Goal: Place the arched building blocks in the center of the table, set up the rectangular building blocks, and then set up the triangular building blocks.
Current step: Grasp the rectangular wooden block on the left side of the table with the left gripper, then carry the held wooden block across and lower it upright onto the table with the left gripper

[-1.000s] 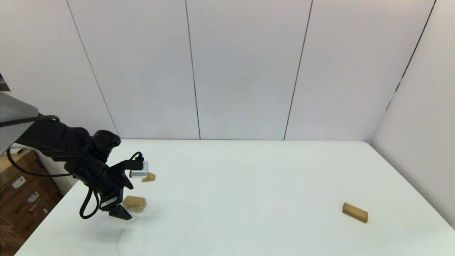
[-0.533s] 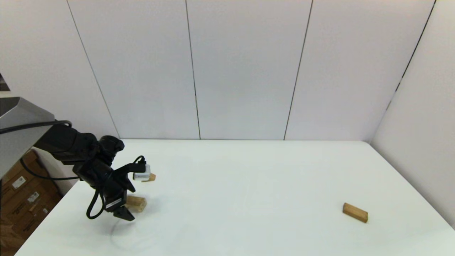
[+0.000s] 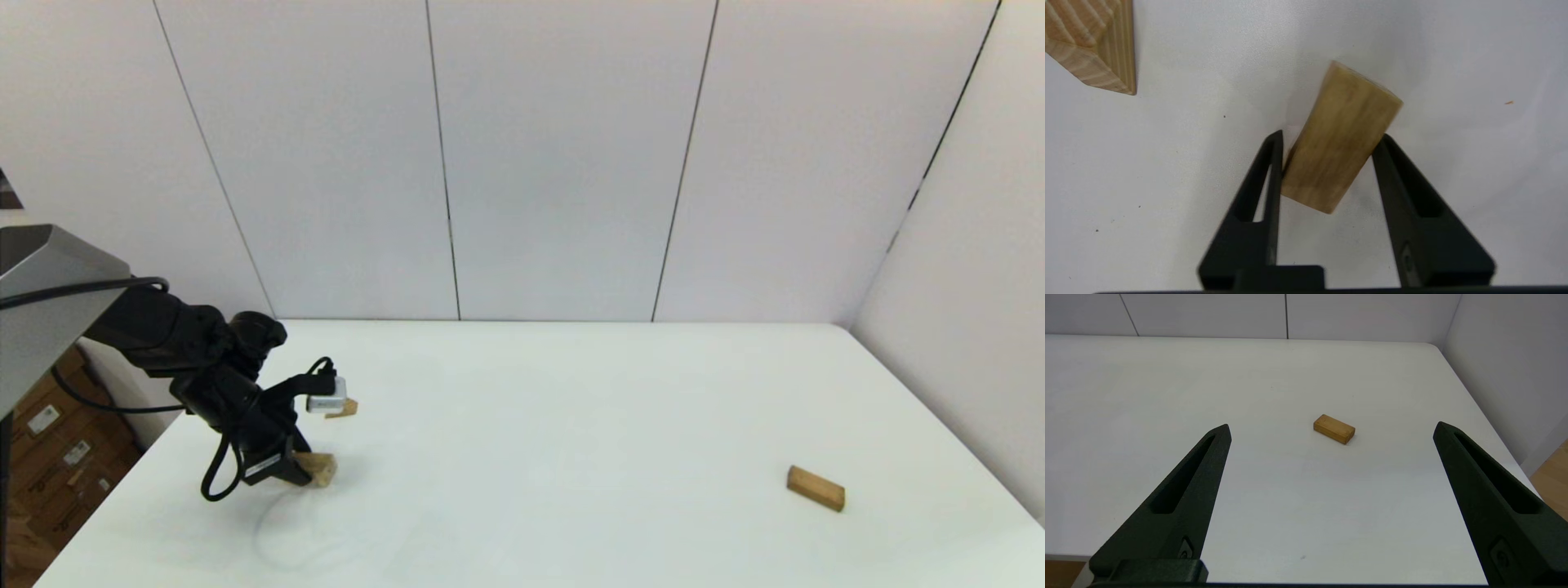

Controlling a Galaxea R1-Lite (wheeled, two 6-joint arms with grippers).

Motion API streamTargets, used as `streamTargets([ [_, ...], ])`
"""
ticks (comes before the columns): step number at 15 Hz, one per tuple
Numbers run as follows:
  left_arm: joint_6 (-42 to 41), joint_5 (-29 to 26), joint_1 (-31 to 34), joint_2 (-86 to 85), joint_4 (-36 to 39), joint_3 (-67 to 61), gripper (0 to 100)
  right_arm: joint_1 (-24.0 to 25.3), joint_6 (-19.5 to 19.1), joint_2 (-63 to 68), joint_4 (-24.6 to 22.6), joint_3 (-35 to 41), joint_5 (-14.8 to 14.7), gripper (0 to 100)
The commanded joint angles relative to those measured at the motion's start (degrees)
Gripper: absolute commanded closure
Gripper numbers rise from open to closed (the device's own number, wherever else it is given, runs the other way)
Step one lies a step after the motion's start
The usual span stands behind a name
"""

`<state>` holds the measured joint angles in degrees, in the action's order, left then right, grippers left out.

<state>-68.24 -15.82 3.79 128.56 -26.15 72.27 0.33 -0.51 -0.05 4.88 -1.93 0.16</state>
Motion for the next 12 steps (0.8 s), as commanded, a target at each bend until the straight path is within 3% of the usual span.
streamTargets([
  [1, -0.3, -0.1, 0.0, 0.5, 0.0, 0.5, 100, 0.0, 0.0, 0.0, 0.0, 0.0, 0.0, 0],
  [5, 0.1, -1.6, -2.8, -1.4, -0.2, 3.0, 100, 0.0, 0.0, 0.0, 0.0, 0.0, 0.0, 0],
  [8, 5.0, -1.9, -12.6, -1.5, -0.9, 11.9, 100, 0.0, 0.0, 0.0, 0.0, 0.0, 0.0, 0],
  [12, 9.9, -1.9, -27.2, 6.1, -10.0, 27.0, 100, 0.0, 0.0, 0.0, 0.0, 0.0, 0.0, 0],
])
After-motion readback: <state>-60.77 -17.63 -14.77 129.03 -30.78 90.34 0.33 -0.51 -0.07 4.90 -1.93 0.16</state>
